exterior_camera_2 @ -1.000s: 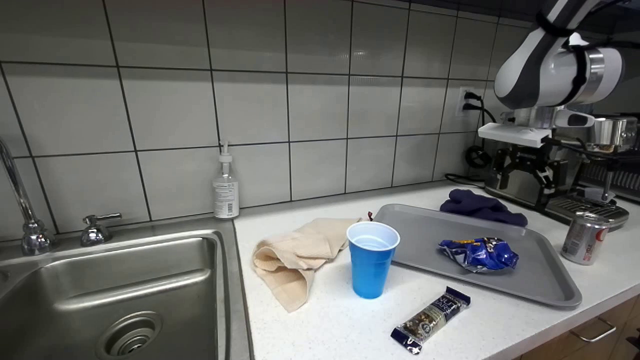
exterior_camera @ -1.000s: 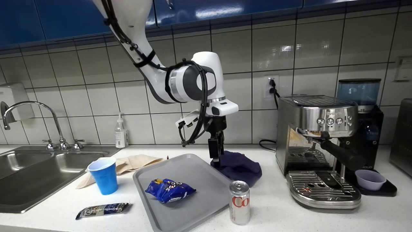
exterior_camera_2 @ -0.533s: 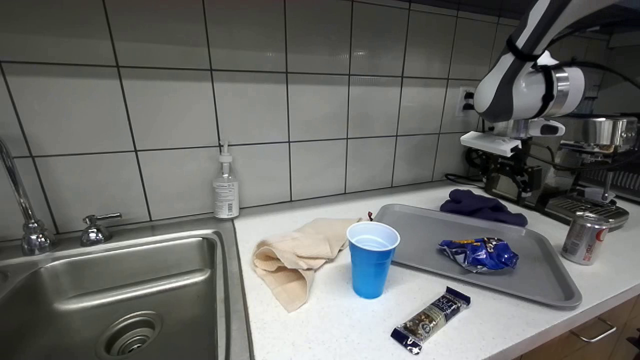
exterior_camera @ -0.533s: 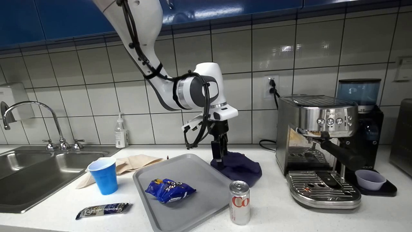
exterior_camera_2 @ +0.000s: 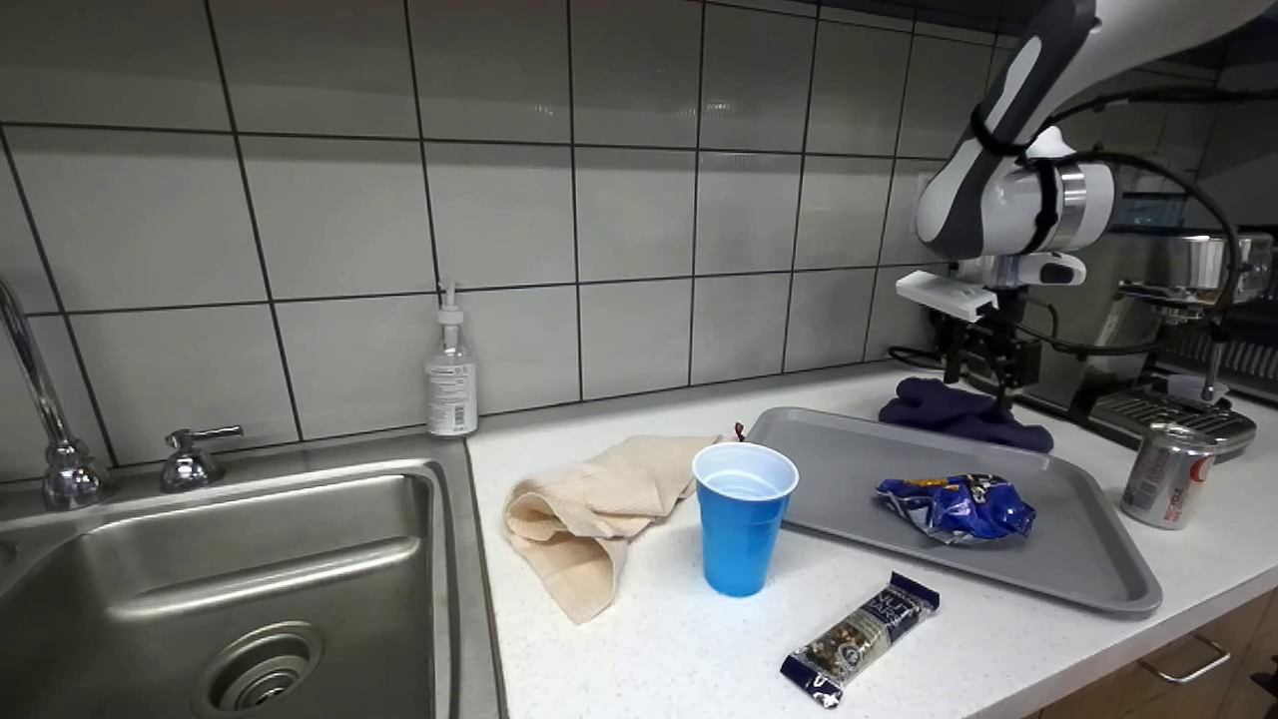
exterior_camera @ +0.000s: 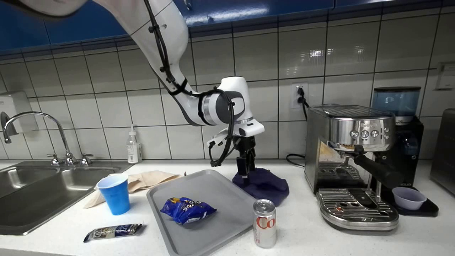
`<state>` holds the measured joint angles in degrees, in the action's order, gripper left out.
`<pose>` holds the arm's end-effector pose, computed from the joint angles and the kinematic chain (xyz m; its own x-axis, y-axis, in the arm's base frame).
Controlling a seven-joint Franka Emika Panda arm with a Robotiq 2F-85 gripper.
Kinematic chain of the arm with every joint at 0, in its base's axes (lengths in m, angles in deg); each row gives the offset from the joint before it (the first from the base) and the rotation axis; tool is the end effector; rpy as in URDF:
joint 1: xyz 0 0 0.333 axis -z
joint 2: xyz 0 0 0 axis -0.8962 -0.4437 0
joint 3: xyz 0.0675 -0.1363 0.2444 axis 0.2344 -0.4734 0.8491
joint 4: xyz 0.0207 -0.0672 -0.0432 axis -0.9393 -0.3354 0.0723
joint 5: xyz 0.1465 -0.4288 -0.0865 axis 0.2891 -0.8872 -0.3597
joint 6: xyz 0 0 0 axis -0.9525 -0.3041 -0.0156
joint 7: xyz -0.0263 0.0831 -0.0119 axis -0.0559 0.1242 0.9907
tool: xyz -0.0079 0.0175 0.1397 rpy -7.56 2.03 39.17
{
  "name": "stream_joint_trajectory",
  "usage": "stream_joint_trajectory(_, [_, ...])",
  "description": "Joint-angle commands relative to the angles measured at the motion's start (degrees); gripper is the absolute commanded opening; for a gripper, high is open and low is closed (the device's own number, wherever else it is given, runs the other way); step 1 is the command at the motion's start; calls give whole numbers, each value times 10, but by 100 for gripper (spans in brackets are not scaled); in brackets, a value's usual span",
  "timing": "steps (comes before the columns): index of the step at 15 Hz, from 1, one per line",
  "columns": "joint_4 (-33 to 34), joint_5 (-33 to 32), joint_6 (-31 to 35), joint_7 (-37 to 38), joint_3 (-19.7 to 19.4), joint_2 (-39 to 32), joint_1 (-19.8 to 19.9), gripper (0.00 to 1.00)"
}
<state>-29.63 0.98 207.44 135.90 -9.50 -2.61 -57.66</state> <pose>0.6103 -0.2716 0.0880 -0.0516 -0.9909 0.1240 -0.9982 0.0475 -0.0352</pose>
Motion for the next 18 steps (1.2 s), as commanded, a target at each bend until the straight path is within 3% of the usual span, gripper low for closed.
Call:
stream_joint_trajectory(1, [8,4,-2,0,2,-5,1,100])
stream_joint_trajectory(18, [62,25,17,3,15,-44,8,100])
